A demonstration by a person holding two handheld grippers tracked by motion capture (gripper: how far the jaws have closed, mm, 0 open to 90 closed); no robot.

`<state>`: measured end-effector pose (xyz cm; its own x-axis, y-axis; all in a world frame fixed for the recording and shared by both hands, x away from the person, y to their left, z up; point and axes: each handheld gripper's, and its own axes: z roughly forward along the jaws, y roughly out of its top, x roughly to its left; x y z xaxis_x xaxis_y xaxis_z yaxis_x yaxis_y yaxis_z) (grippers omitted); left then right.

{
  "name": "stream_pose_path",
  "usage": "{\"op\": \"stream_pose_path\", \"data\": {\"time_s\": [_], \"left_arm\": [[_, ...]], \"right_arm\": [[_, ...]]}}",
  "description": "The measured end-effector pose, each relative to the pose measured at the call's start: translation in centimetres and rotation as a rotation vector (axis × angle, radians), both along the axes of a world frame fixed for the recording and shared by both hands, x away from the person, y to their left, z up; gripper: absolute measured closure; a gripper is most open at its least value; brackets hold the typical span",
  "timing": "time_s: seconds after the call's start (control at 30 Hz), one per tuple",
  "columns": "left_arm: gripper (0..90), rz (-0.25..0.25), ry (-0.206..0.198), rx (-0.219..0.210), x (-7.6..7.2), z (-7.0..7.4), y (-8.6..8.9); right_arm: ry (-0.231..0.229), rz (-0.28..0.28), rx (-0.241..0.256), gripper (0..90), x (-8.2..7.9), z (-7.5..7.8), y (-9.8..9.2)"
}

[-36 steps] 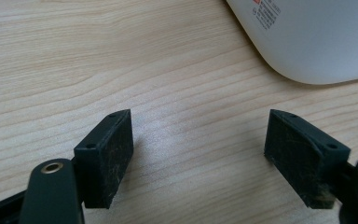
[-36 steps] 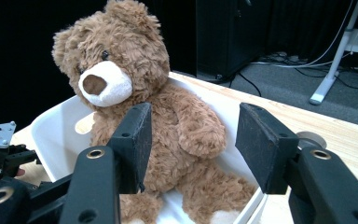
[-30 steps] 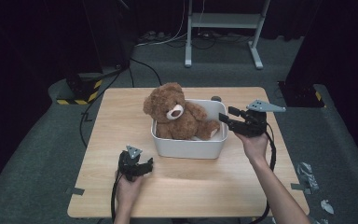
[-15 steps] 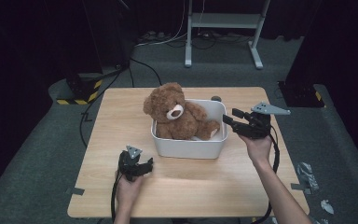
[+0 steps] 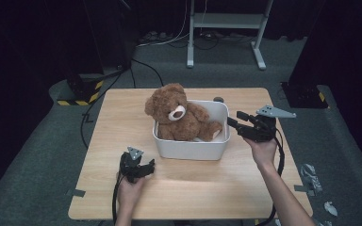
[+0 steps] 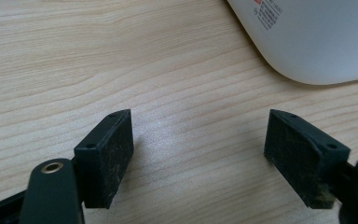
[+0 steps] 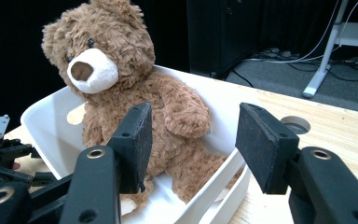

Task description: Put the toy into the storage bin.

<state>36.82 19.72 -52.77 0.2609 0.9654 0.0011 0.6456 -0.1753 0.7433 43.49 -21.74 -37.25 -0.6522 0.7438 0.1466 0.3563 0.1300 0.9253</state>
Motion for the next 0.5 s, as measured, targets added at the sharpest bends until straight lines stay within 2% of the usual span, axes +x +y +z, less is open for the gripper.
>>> {"op": "stream_pose_path", "data": {"time_s": [0.5], "left_arm": [[23.7, 0.000, 0.000, 0.000, 0.00, 0.00, 0.00]], "right_arm": [[0.008, -0.013, 0.004, 45.7, -0.37, -0.44, -0.84]]}}
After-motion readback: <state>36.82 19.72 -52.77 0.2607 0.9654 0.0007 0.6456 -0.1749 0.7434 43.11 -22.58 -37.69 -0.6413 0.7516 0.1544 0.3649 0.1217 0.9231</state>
